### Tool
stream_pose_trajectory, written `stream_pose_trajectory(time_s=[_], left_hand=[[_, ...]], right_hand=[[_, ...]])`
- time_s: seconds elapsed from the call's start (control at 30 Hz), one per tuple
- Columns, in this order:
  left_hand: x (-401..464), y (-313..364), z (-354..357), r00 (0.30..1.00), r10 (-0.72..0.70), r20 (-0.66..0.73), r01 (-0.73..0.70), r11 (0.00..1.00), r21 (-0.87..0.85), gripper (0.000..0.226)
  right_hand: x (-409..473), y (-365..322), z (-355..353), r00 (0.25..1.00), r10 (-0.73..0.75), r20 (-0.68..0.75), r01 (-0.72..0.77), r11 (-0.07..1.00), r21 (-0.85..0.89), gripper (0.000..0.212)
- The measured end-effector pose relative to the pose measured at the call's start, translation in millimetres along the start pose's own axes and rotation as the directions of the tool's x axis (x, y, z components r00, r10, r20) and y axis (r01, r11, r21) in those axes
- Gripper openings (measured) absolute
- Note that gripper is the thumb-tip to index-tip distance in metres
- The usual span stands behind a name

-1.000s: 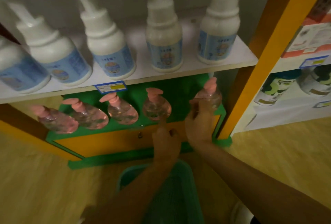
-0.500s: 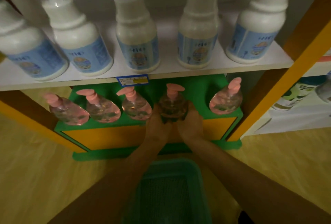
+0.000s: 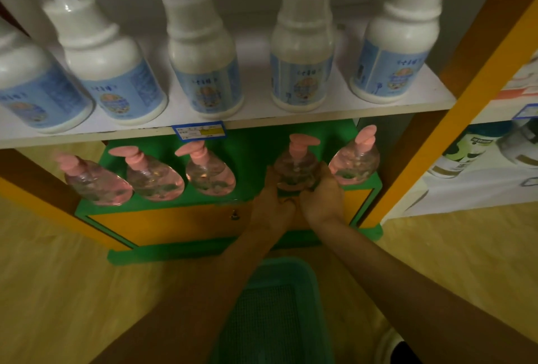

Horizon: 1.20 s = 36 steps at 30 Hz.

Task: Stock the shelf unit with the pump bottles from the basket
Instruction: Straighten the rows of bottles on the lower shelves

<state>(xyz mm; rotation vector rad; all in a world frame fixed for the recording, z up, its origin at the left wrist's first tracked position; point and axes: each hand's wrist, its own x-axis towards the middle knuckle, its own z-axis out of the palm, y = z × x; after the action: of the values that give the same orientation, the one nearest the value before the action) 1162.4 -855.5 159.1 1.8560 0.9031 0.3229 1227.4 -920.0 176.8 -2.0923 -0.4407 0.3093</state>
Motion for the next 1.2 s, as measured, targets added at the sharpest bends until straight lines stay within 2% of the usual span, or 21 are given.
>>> stream_pose_trajectory(time_s=[0.1, 0.23, 0.37, 0.4, 0.5, 0.6, 0.7, 0.83, 0.9, 0.97, 1.07, 1.2], left_hand=[[3, -2, 3, 0.999, 0.036, -0.006, -0.036, 0.998, 0.057, 0.068], [5, 1, 6, 0.999, 0.032, -0.008, -0.032, 0.999, 0.001, 0.062], [9, 1, 7, 1.000, 0.028, 0.002, -0.028, 0.999, 0.029, 0.047], [9, 1, 6, 1.000, 0.029, 0.009, -0.029, 0.999, 0.042, 0.050], [2, 0, -1, 0.998, 0.055, -0.026, -0.053, 0.996, 0.073, 0.056], [-18, -9, -15, 0.990, 0.063, -0.130, -0.044, 0.988, 0.146, 0.051], [-33, -27, -39, 0.964, 0.046, -0.262, -0.004, 0.987, 0.158, 0.041], [-30, -48, -79, 0.900, 0.002, -0.436, 0.042, 0.995, 0.093, 0.042], [-22, -50, -99, 0.879, 0.042, -0.475, 0.005, 0.995, 0.099, 0.044], [-12, -50, -115, 0.894, 0.057, -0.444, -0.010, 0.994, 0.107, 0.049], [0, -48, -129, 0.948, 0.041, -0.314, -0.013, 0.996, 0.092, 0.054], [6, -45, -133, 0.978, 0.014, -0.206, 0.001, 0.997, 0.072, 0.048]], right_hand=[[1, 1, -1, 1.000, -0.013, 0.012, 0.013, 1.000, -0.029, 0.043], [3, 2, -2, 1.000, 0.002, 0.014, -0.002, 0.999, -0.034, 0.047], [5, 7, -3, 1.000, 0.013, 0.021, -0.013, 1.000, -0.013, 0.050], [4, 8, -3, 1.000, 0.012, 0.009, -0.012, 1.000, -0.011, 0.049], [-3, 5, 3, 0.992, 0.029, -0.125, -0.029, 1.000, 0.000, 0.047], [-14, 0, 13, 0.974, -0.058, -0.220, 0.057, 0.998, -0.009, 0.040], [-25, -9, 30, 0.983, -0.154, -0.097, 0.157, 0.987, 0.027, 0.041], [-43, -27, 55, 0.968, -0.140, 0.206, 0.130, 0.990, 0.060, 0.054], [-50, -37, 70, 0.951, -0.144, 0.273, 0.129, 0.989, 0.071, 0.058], [-55, -47, 83, 0.945, -0.165, 0.284, 0.141, 0.985, 0.104, 0.054], [-60, -60, 99, 0.957, -0.157, 0.244, 0.120, 0.980, 0.160, 0.050], [-58, -63, 111, 0.975, -0.132, 0.181, 0.099, 0.979, 0.179, 0.051]])
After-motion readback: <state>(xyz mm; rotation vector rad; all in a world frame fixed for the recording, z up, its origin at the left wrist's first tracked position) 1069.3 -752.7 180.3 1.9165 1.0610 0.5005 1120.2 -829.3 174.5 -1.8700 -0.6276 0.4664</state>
